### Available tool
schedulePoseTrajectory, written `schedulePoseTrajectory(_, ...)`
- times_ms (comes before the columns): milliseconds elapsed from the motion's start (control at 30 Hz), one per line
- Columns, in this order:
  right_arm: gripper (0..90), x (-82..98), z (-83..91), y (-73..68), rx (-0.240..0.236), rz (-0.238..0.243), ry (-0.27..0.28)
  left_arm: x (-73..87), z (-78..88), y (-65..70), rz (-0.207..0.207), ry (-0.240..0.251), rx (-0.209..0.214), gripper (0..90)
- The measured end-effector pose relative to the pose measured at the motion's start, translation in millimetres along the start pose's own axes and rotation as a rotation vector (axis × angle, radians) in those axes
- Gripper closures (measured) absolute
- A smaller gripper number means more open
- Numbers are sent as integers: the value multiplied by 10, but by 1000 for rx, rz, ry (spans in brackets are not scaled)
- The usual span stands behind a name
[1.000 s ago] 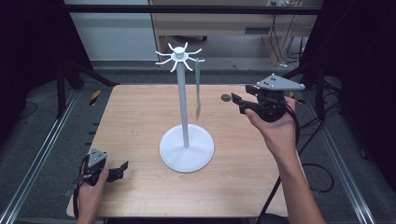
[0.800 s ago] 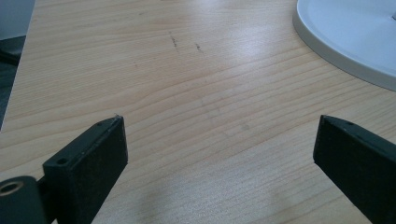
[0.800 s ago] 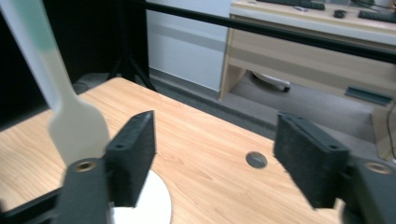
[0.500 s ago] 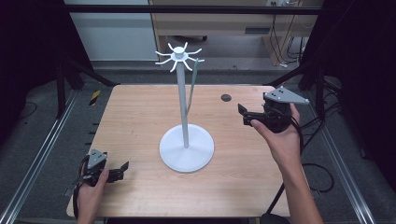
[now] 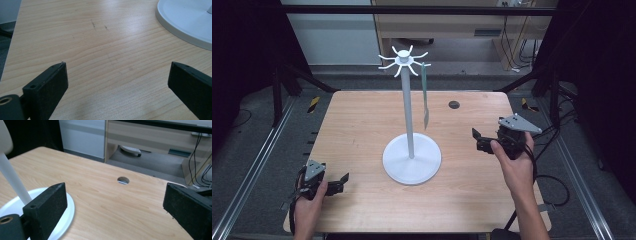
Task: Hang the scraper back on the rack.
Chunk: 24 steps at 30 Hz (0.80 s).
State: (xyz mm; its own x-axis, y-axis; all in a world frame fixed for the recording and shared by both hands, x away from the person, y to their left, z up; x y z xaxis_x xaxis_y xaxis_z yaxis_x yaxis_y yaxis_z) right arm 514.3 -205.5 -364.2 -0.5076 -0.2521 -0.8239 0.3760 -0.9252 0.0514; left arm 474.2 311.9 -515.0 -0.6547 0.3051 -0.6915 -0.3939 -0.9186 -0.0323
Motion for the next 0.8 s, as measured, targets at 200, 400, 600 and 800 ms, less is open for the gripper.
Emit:
schedulePoseTrajectory(200, 63, 216, -86, 0, 26, -4, -29, 0, 1, 3, -6, -3, 0, 24)
schedulePoseTrajectory(400, 67, 454, -219, -10, 24, -30, -59, 4, 4, -3, 0, 0, -2, 24)
schedulePoseTrajectory(600, 67, 625, -343, -49, 26, -39, -84, 4, 6, -16, 3, 3, -5, 24)
schedulePoseTrajectory(800, 67, 739, -451, -85, 25, -51, -104, 5, 9, -18, 0, 6, -9, 24)
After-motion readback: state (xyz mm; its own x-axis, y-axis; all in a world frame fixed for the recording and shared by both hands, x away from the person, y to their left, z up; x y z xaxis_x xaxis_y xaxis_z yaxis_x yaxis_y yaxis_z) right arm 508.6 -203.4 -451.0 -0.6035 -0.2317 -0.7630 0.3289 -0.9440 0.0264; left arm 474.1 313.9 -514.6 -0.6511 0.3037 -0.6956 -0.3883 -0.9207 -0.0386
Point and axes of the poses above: each handheld gripper's, and its own axes: z roughly backward along the jaws, x roughly out of its underside, y roughly to its right, the point moved 4 cm from there along -z, roughly forward along the jaws, and after that the axes turned 14 degrees about -y, right-handed, at the moved point
